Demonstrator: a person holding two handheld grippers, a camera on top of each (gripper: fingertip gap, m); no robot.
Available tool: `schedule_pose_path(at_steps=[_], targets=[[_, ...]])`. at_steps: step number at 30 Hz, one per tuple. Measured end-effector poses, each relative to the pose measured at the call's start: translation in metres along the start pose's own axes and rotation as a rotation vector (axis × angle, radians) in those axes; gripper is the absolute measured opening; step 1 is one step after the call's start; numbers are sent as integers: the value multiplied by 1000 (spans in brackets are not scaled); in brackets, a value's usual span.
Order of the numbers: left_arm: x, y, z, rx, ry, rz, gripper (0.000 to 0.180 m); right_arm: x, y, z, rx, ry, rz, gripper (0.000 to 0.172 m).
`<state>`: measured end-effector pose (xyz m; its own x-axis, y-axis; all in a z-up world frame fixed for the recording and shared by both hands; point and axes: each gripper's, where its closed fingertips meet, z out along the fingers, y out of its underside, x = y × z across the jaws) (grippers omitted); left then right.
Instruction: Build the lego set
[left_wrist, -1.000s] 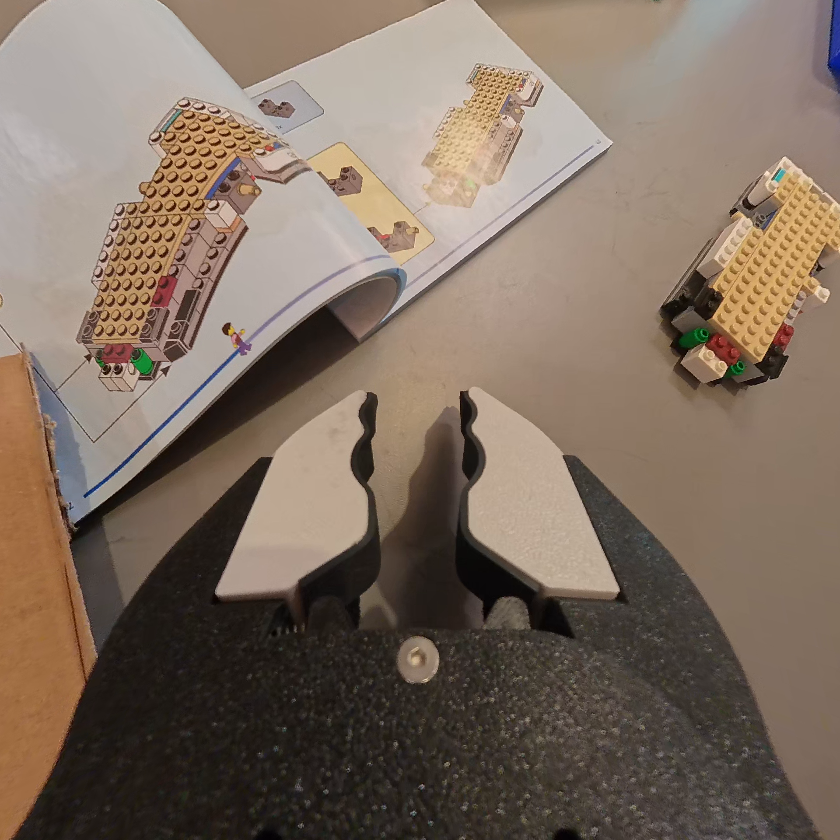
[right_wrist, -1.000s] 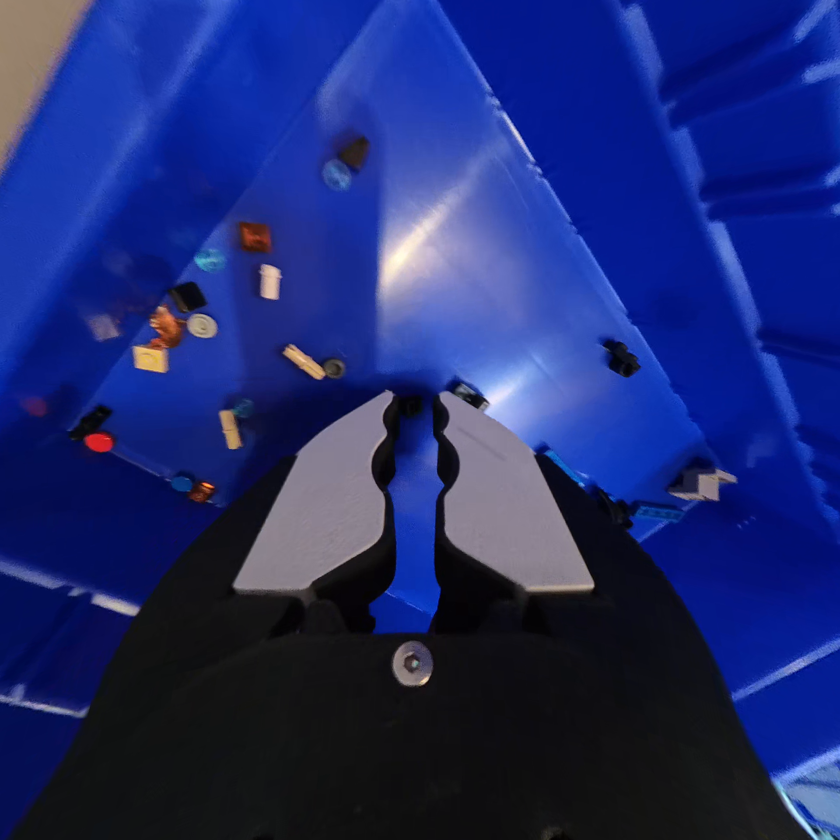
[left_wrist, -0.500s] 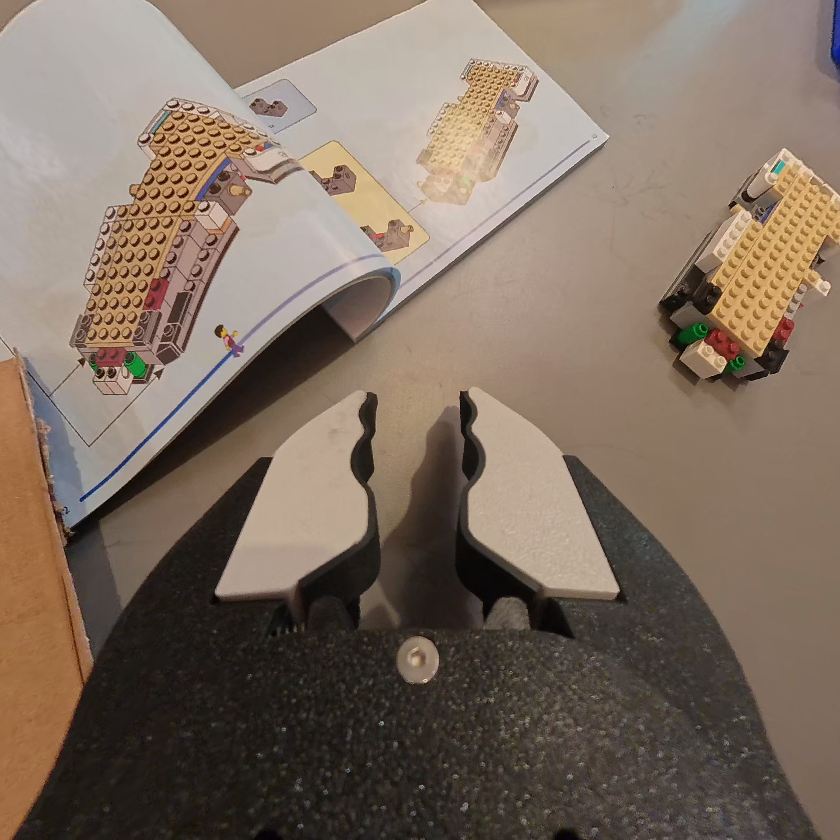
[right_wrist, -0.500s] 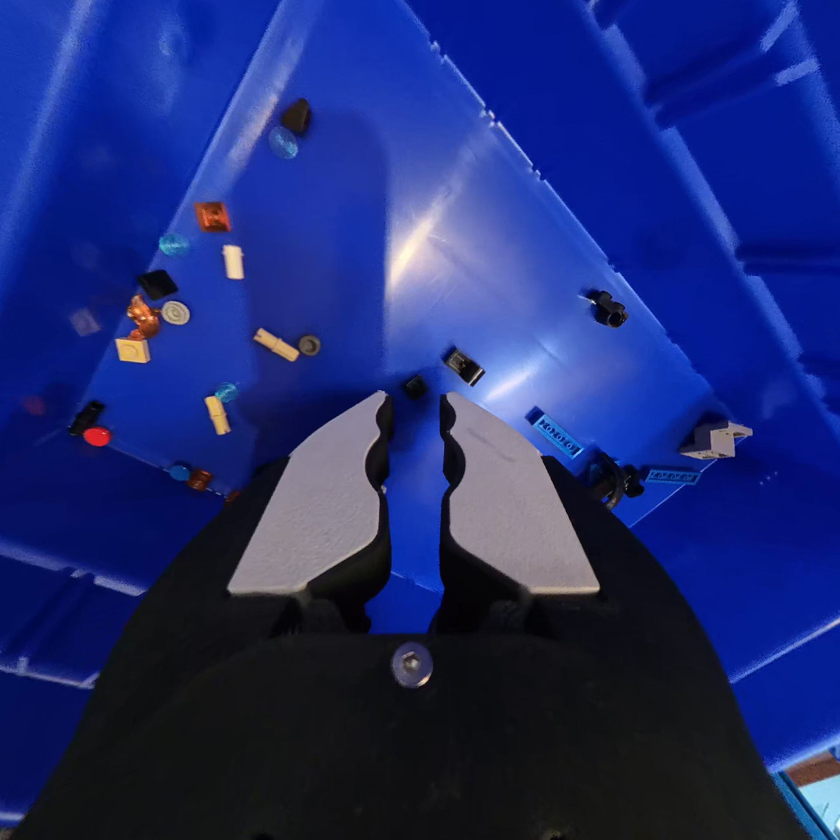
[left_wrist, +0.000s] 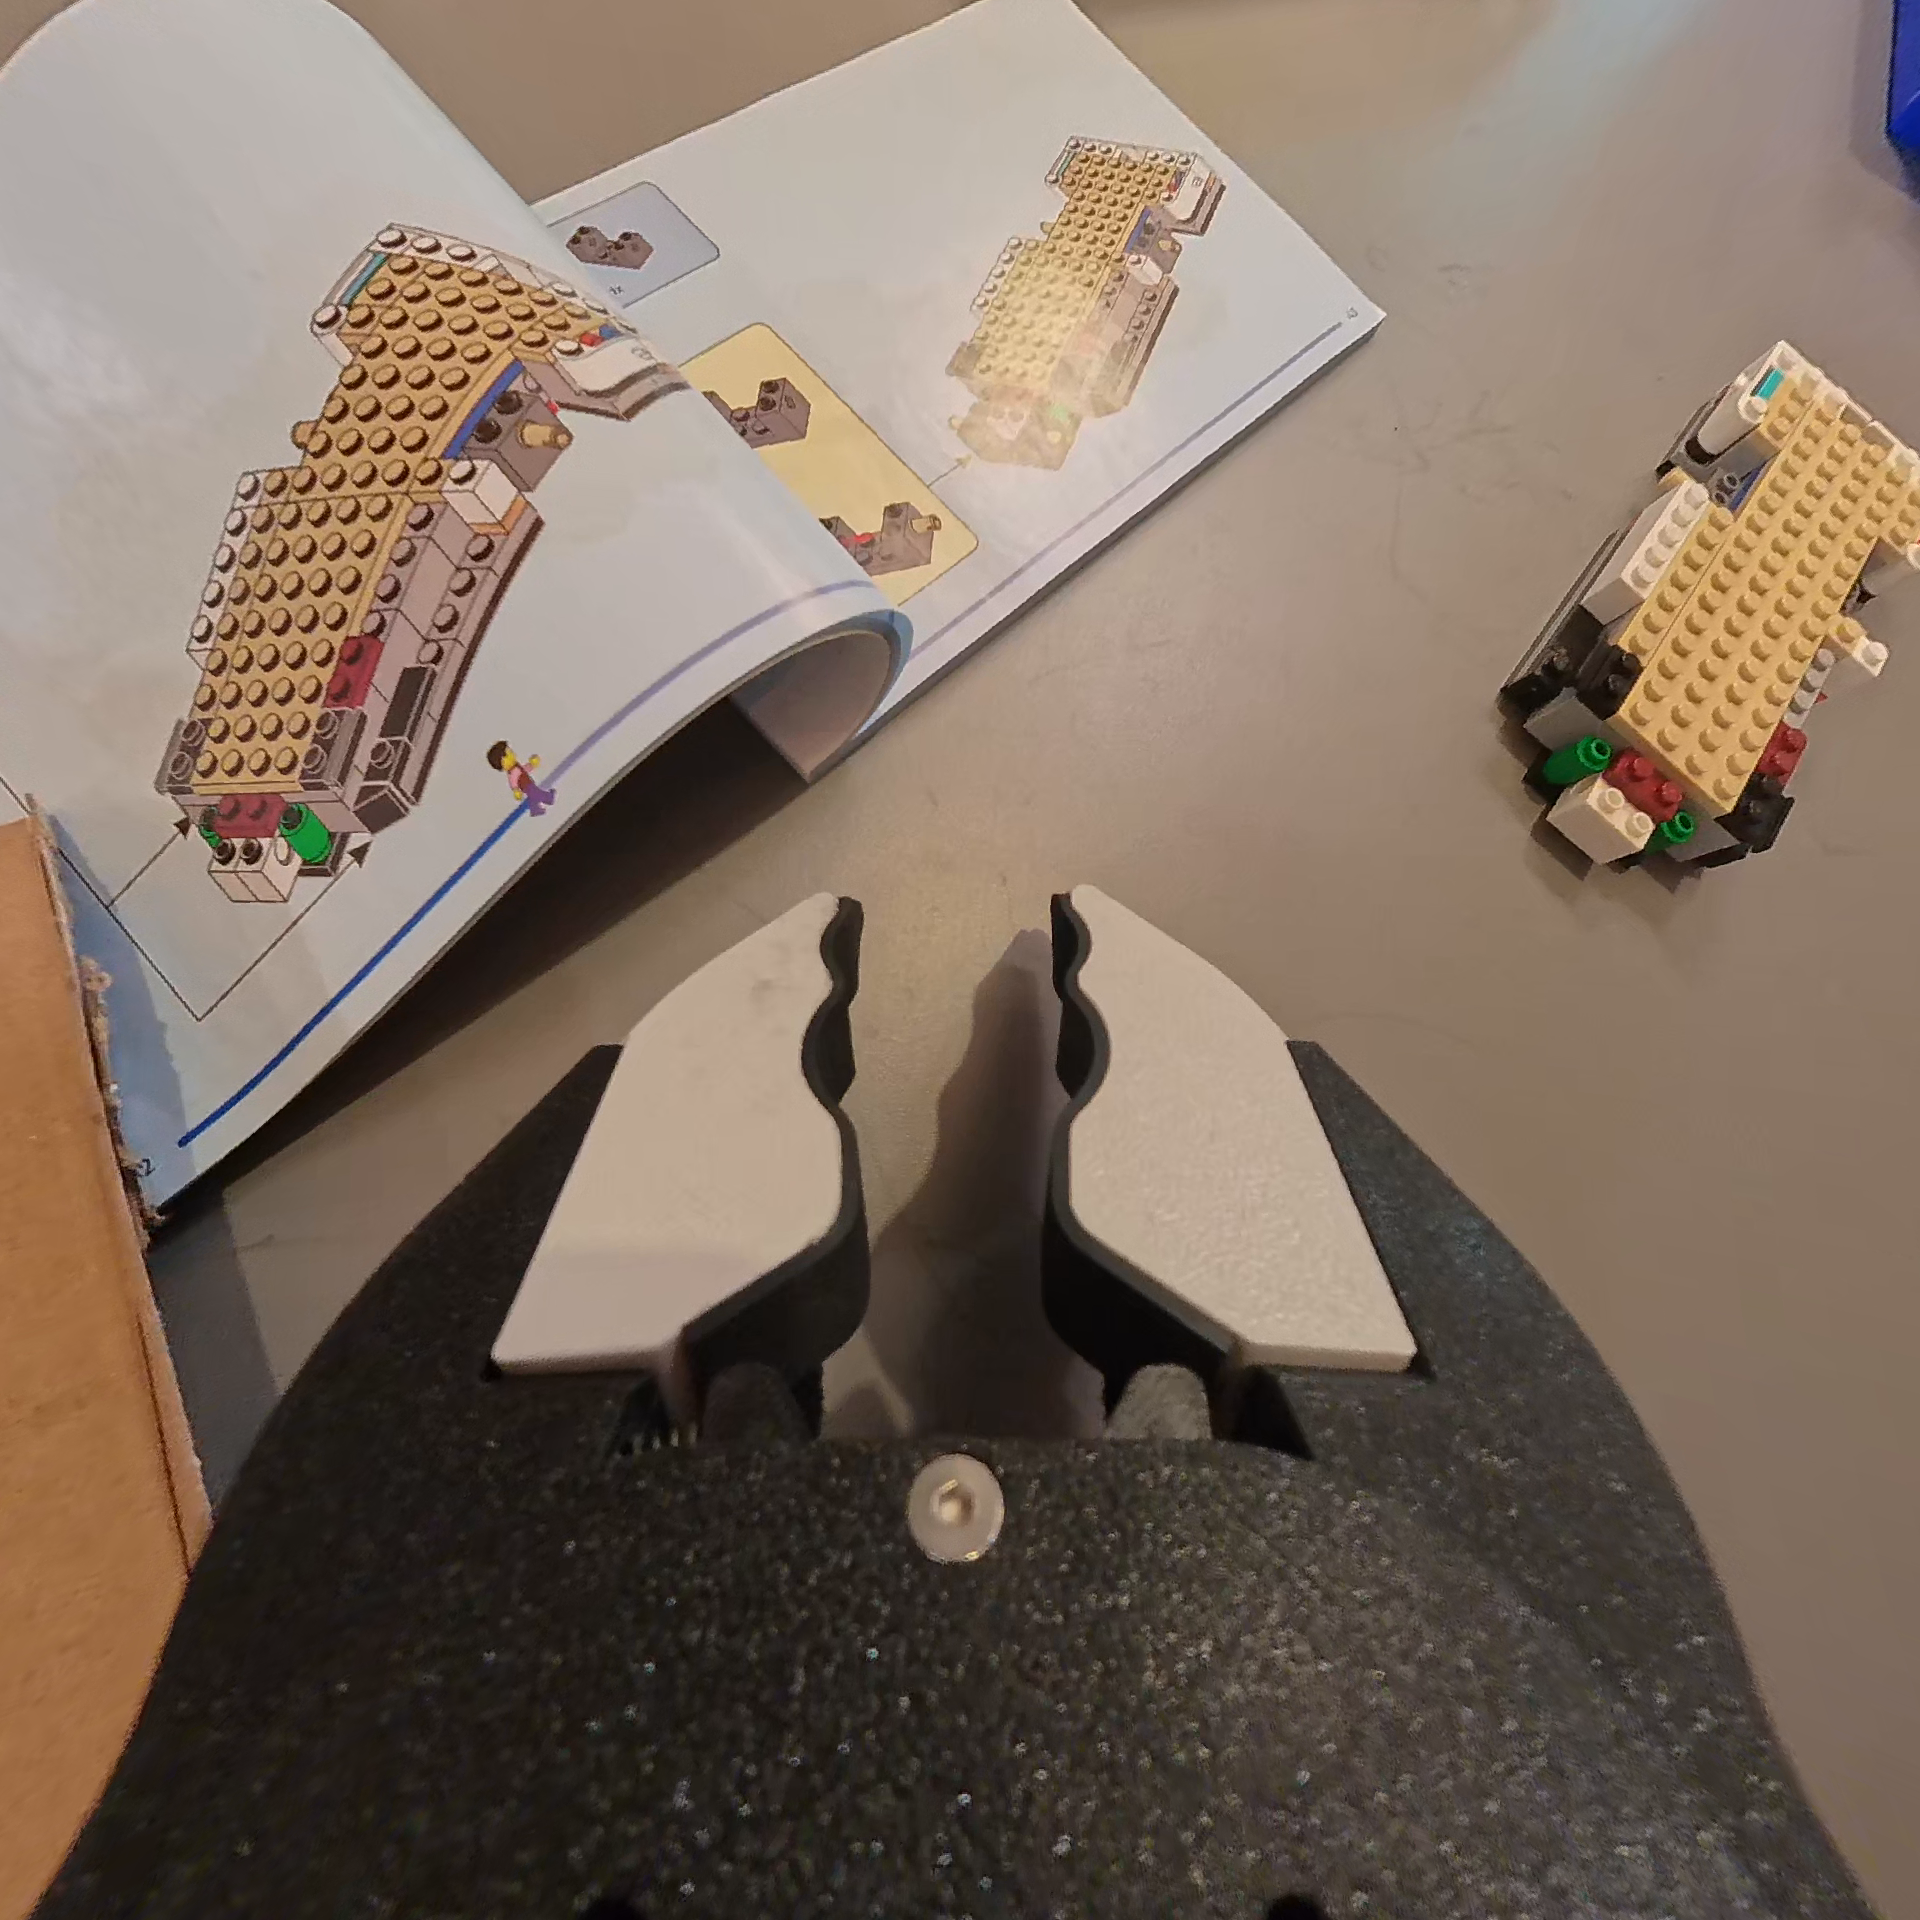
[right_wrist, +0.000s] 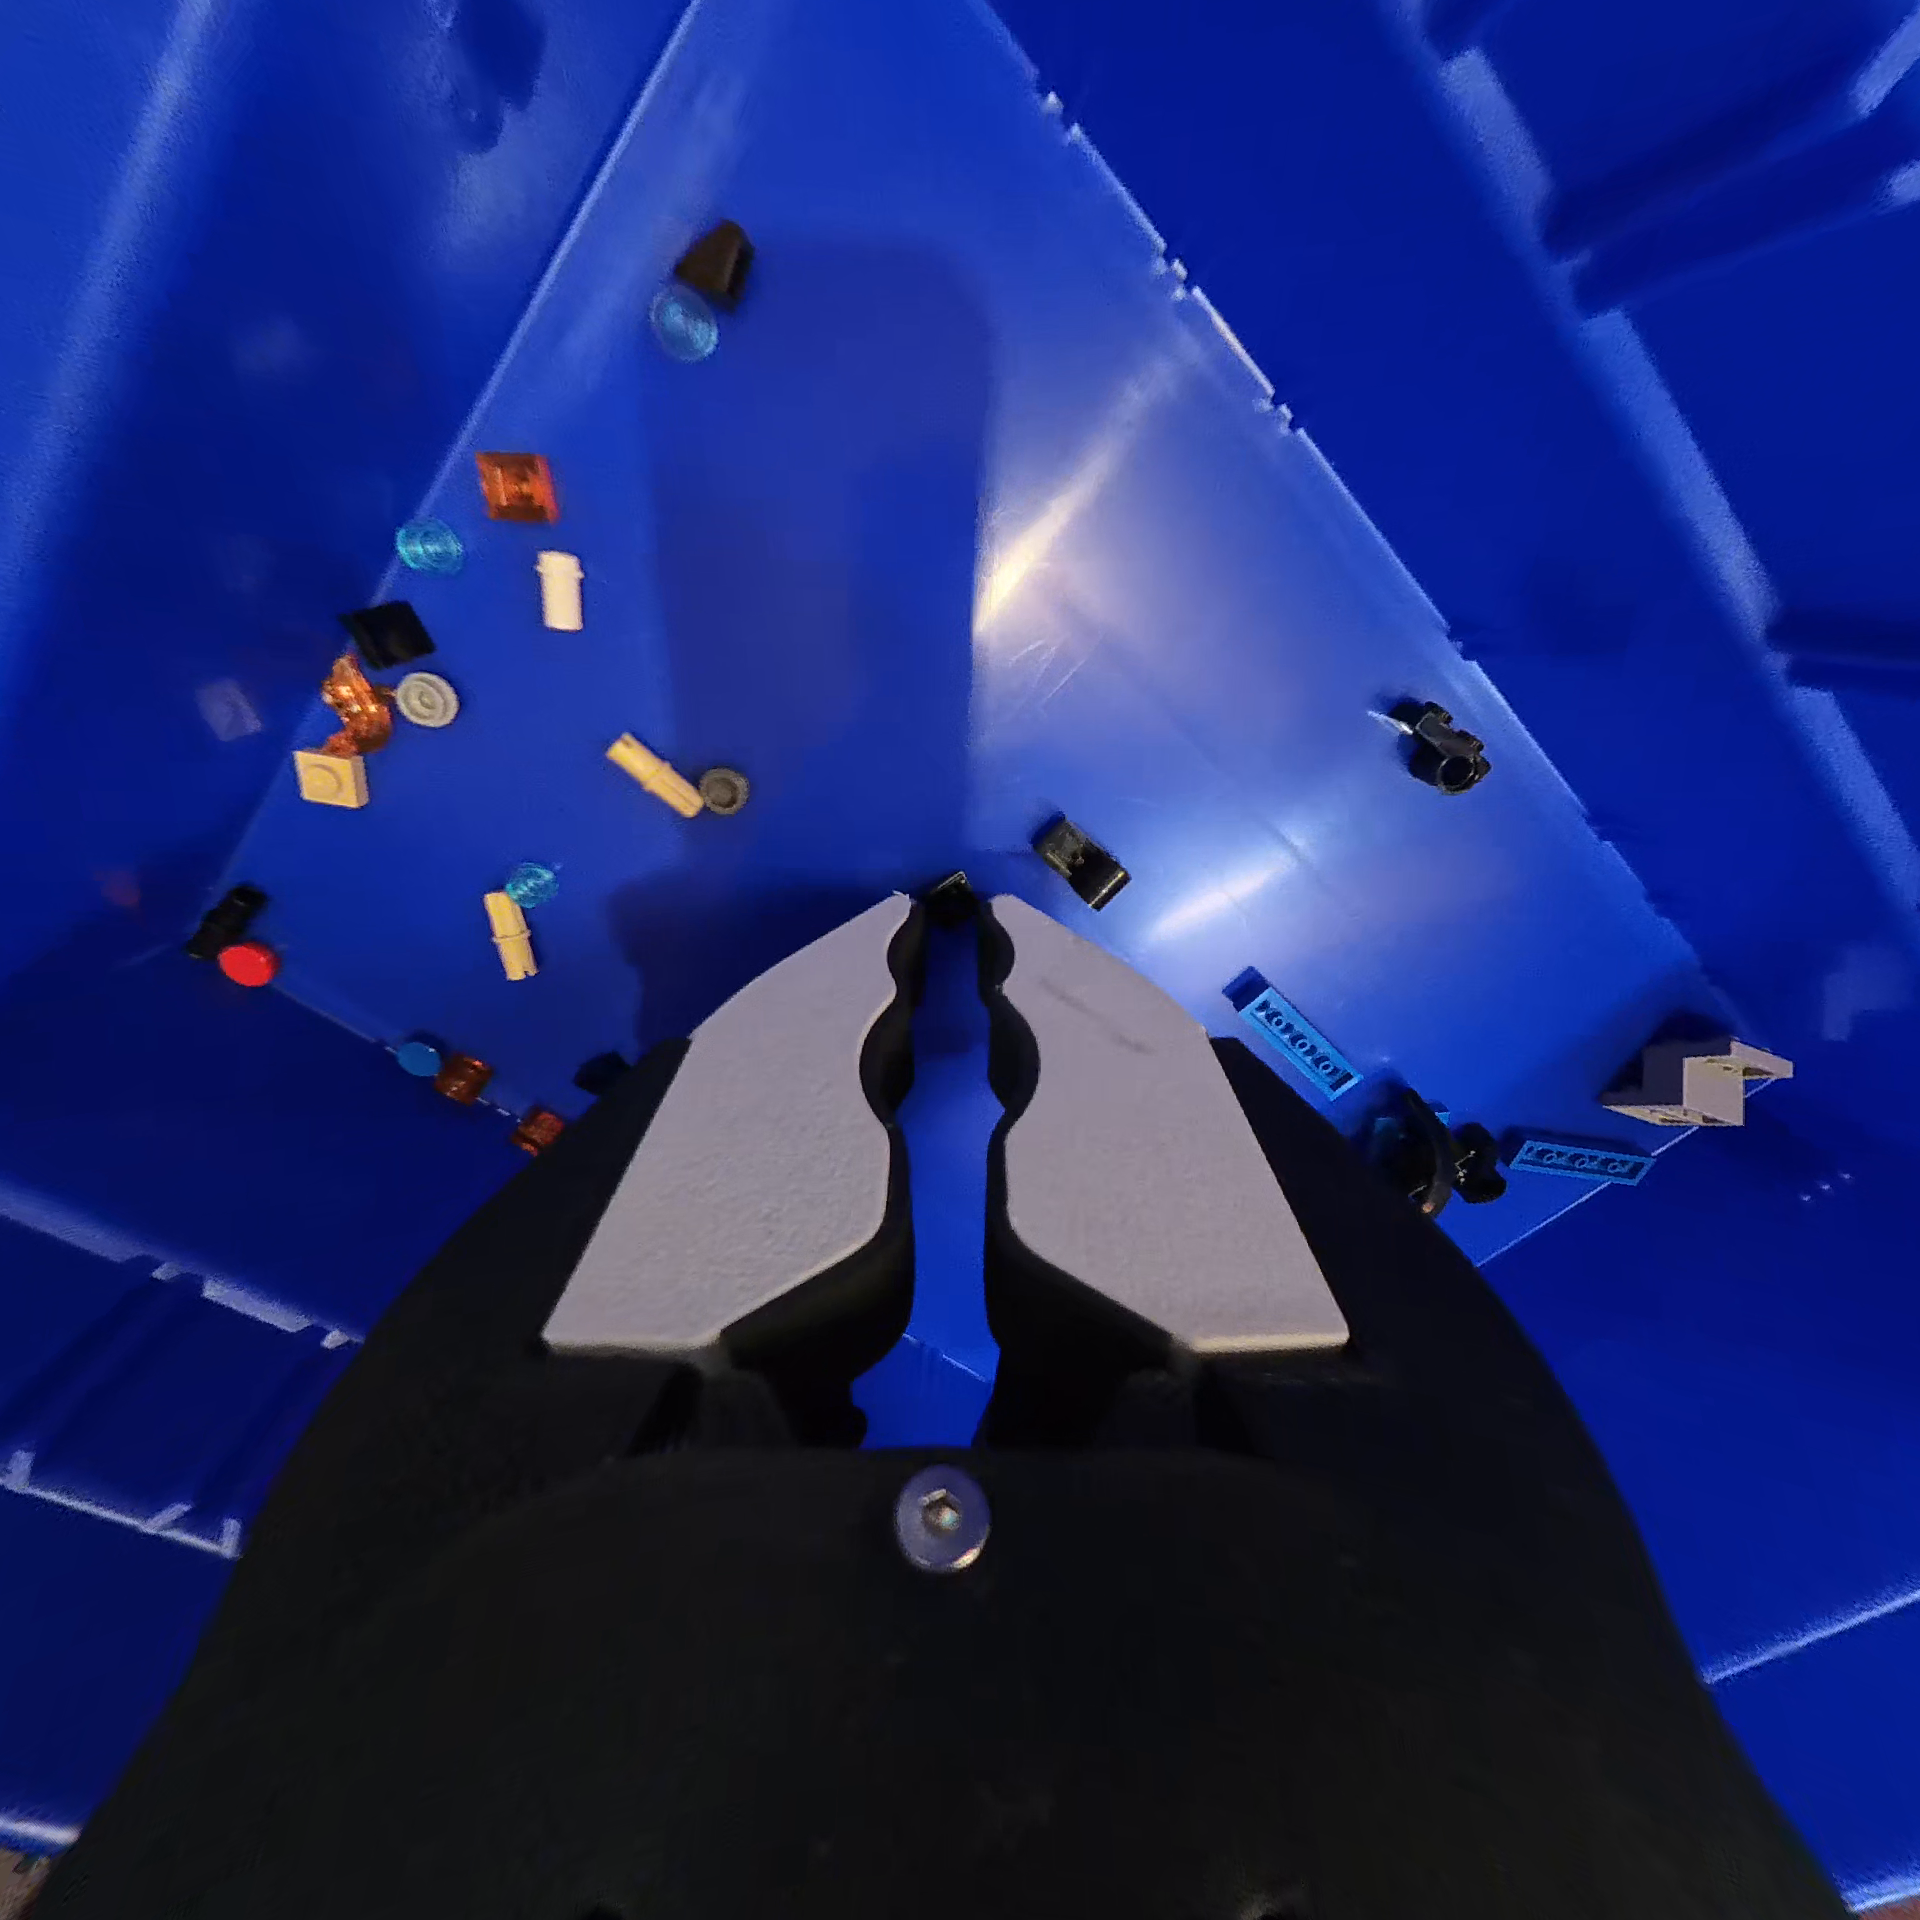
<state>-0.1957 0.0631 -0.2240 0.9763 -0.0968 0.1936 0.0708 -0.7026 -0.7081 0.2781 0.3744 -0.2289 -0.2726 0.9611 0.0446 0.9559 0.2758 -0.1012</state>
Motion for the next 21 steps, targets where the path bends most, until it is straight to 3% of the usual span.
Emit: schedule_pose_path(at_steps=[8,14,17,21], targets=[[0,0,0,0,2,0,36,-12,-27,-32,107,27,-39,9],[0,0,0,-2,2,1,36,-72,-120,-77,286,31,-186,9],[1,0,0,-1,4,2,36,-113,-154,-53,244,10,-267,9],[1,0,-1,7,10,-1,36,-150,-174,-2,181,-52,-292,8]])
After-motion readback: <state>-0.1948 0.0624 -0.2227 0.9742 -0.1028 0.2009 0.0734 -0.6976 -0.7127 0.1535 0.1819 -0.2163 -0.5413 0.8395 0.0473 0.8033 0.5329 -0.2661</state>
